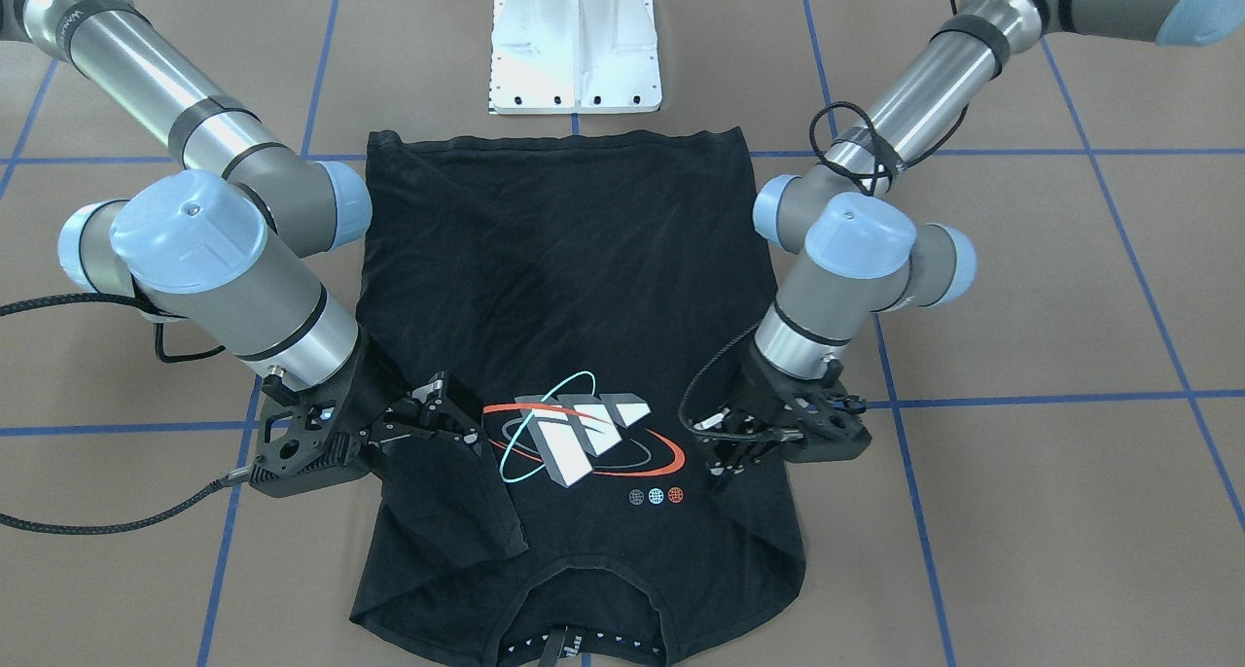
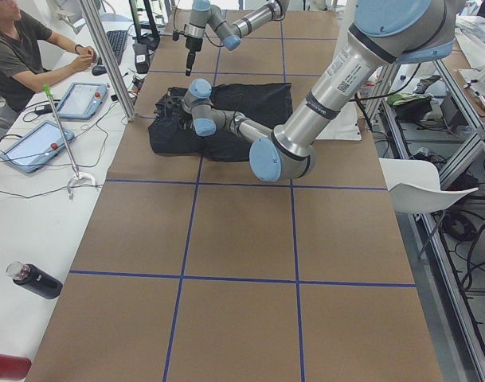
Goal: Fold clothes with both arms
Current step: 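Grasp the sleeve with the left gripper and fold it inward over the chest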
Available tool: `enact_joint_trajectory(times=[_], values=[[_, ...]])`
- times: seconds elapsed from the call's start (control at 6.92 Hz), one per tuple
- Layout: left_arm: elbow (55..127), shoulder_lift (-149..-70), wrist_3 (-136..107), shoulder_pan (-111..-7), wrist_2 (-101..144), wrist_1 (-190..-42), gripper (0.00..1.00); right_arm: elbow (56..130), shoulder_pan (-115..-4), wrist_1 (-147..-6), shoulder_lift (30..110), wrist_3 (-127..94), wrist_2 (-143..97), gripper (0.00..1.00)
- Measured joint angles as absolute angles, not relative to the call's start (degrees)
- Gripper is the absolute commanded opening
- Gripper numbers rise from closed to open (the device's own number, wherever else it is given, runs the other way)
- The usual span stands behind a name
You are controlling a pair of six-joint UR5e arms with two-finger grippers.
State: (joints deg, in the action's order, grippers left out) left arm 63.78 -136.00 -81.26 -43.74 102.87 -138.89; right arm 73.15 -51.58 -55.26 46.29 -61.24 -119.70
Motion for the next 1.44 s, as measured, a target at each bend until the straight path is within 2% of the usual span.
enact_joint_trajectory(times=[0.43, 1.3, 1.44], values=[[62.6, -137.8, -86.4, -40.0, 100.5, -141.2, 0.0, 73.2, -52.2, -55.2, 46.9, -60.9, -120.4, 1.0], [58.6, -137.8, -86.8, -40.7, 98.0, -149.8, 0.0, 73.2, -52.2, -55.1, 47.2, -60.7, -120.5, 1.0], [58.3, -138.0, -86.8, -40.9, 97.8, -150.6, 0.58, 73.2, -52.2, -55.2, 47.3, -60.7, -120.5, 1.0]])
